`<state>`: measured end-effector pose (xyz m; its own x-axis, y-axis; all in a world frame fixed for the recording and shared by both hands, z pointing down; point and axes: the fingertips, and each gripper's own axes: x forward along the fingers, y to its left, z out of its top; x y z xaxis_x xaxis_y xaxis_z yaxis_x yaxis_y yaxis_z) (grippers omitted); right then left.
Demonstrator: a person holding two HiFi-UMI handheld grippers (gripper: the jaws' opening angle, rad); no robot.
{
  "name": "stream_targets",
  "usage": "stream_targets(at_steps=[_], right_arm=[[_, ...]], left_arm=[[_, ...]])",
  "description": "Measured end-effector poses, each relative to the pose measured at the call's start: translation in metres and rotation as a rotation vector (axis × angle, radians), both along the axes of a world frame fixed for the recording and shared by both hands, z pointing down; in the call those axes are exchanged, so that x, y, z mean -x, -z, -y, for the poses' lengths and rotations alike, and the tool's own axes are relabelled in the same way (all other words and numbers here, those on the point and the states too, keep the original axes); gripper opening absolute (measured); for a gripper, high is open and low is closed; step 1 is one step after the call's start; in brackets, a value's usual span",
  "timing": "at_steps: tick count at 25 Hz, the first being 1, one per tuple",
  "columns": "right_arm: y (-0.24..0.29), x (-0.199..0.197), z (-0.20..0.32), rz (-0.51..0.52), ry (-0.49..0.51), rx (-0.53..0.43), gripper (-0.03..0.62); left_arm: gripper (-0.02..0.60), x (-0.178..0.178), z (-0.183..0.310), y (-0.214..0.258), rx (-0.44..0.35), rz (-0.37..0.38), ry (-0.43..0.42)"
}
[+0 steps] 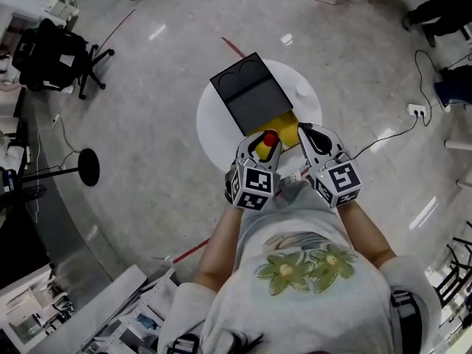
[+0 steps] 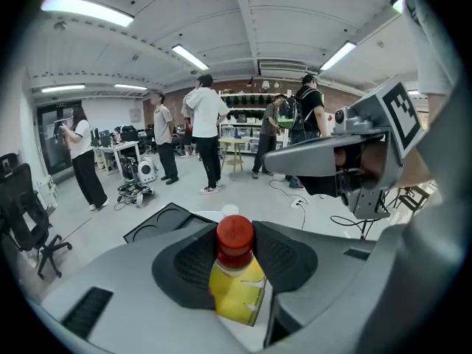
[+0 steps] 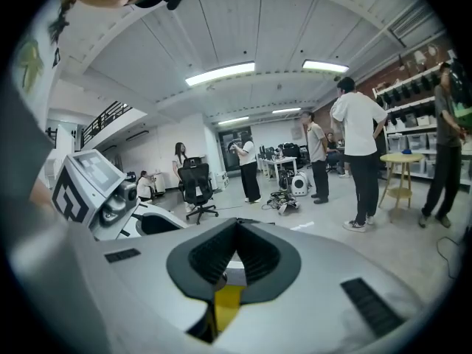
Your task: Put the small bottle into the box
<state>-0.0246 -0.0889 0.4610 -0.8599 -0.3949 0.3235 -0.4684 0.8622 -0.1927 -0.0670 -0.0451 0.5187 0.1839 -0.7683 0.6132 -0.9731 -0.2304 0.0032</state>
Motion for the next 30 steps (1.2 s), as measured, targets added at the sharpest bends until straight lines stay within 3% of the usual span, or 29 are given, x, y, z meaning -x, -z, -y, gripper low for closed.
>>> stream_targets(at_steps=[12,30], right_arm=[[-0.010,0.009,0.008,-0.018,-0.096,0.014,0.006],[-0.024,0.019,0.015,-0.039,-0.192,0.052,0.006]], left_arm=[[0.153,0.001,0.003,-0.022,0.062,0.009,-0.157],[0.153,-0.007,0.002,-0.060,0.141,0.016,-0.328]])
